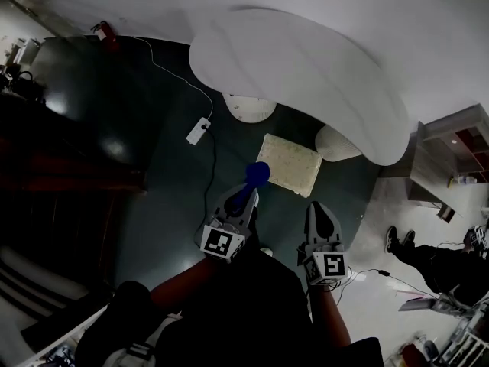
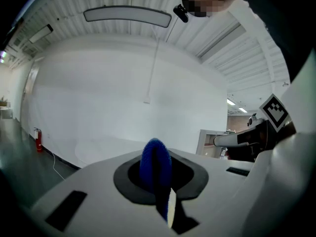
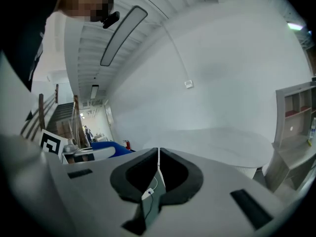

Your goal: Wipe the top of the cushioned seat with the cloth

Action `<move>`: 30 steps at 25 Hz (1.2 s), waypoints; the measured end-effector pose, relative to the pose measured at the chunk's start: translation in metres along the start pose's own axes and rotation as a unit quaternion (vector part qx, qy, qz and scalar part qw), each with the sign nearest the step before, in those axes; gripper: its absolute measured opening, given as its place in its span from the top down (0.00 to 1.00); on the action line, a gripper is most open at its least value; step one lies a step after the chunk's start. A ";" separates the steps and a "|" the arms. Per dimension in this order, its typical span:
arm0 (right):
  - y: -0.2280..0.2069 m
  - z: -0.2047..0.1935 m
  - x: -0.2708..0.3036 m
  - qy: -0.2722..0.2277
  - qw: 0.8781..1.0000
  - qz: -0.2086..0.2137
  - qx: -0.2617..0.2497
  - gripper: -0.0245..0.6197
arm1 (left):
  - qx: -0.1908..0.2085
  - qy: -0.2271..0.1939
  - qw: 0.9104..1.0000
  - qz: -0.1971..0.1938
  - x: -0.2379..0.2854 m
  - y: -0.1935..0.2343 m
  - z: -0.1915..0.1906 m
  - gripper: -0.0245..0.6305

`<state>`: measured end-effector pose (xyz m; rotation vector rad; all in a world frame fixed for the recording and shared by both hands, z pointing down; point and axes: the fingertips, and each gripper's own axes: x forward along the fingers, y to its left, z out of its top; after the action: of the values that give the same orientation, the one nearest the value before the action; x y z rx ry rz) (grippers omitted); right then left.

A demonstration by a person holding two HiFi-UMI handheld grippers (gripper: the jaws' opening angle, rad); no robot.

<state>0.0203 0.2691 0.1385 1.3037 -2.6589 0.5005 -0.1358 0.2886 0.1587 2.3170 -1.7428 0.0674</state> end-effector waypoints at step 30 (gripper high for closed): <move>-0.088 -0.037 0.173 0.067 0.996 -0.028 0.056 0.90 | 0.008 0.144 0.990 0.005 0.162 0.094 -0.098 0.90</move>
<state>-0.0174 0.1037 0.2396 1.3197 -2.5103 0.7123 -0.1683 0.1334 0.2987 2.1806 -1.6130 0.3976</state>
